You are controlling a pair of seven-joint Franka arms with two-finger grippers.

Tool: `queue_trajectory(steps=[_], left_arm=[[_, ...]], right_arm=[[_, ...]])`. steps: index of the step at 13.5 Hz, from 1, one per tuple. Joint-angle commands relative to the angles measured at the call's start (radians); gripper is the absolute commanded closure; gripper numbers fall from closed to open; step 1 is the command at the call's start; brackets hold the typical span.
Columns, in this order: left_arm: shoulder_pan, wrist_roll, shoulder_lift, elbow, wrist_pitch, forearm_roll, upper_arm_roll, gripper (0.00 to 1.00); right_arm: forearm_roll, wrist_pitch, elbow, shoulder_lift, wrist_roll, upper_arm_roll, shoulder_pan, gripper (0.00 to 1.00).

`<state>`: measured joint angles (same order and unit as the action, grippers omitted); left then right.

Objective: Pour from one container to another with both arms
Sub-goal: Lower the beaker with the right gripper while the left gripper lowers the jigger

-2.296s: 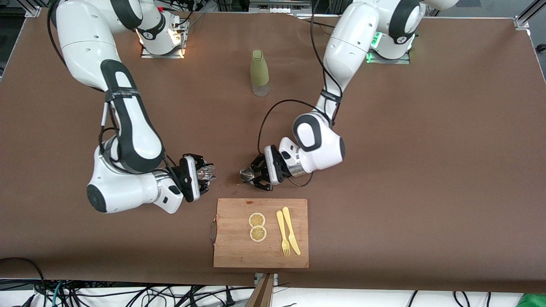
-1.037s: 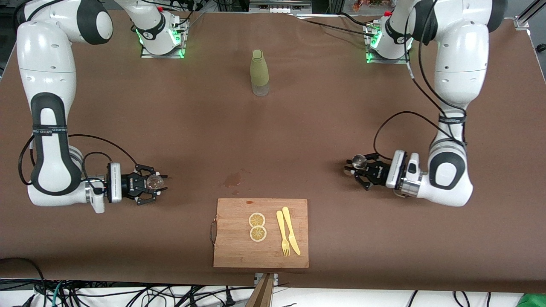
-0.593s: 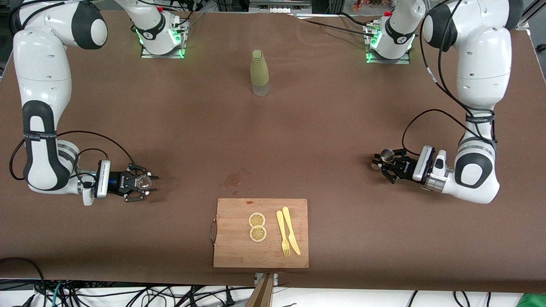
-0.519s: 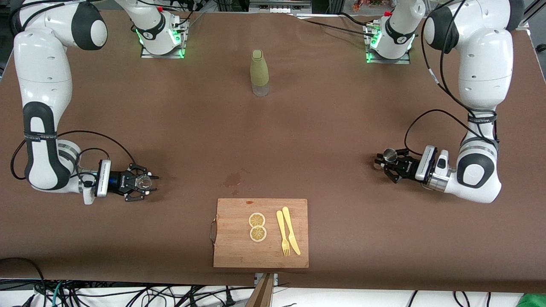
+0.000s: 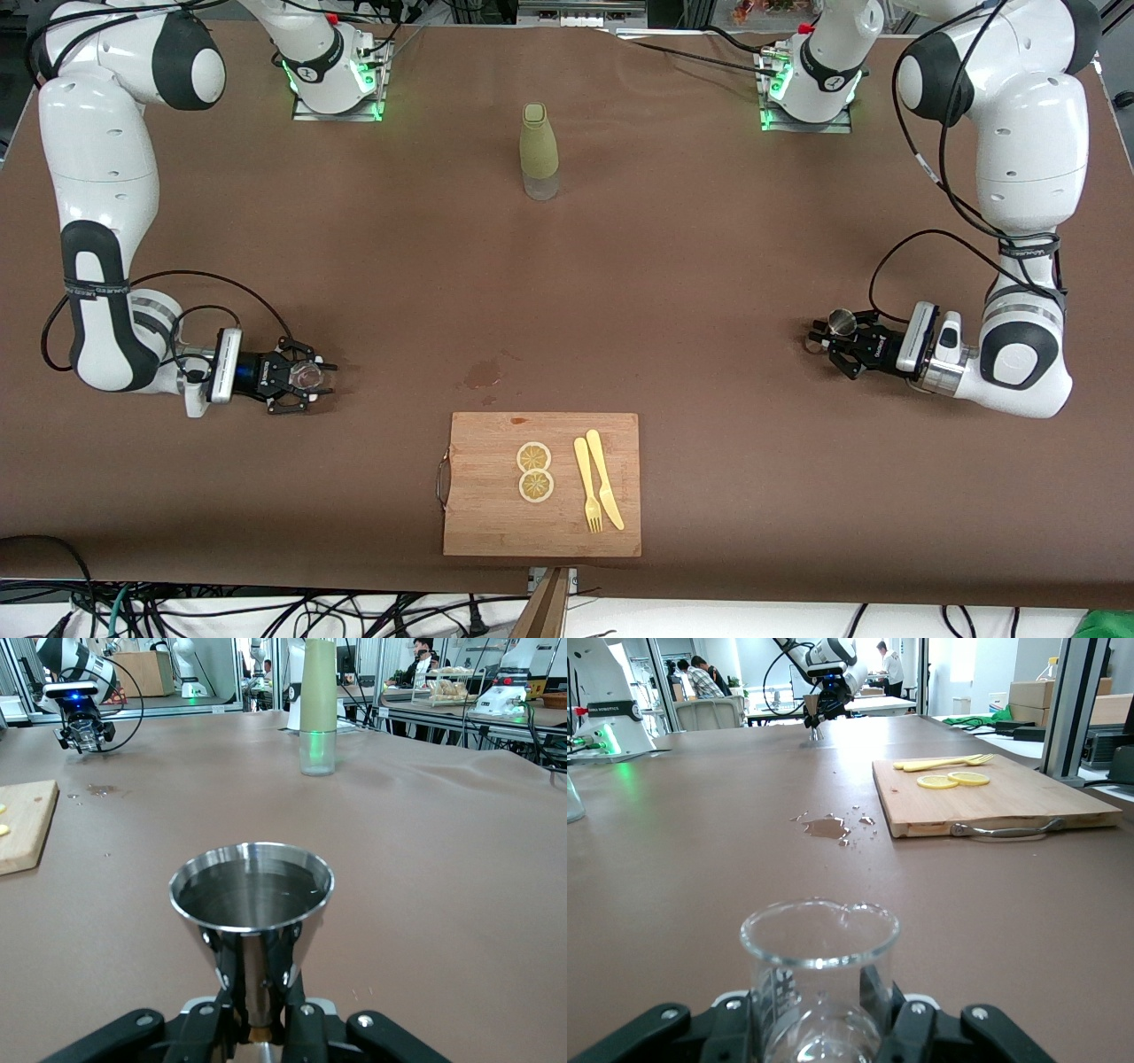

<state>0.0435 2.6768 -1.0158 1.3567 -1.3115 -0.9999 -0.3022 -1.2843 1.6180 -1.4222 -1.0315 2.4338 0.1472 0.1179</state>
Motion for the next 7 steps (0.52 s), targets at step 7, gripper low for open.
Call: queue_trajectory(steps=[7], left_arm=[[0.024, 0.095, -0.049, -0.073, 0.054, 0.046, -0.018, 1.0]], right_arm=[[-0.026, -0.004, -0.018, -0.009, 0.028, 0.032, 0.002, 0.36]])
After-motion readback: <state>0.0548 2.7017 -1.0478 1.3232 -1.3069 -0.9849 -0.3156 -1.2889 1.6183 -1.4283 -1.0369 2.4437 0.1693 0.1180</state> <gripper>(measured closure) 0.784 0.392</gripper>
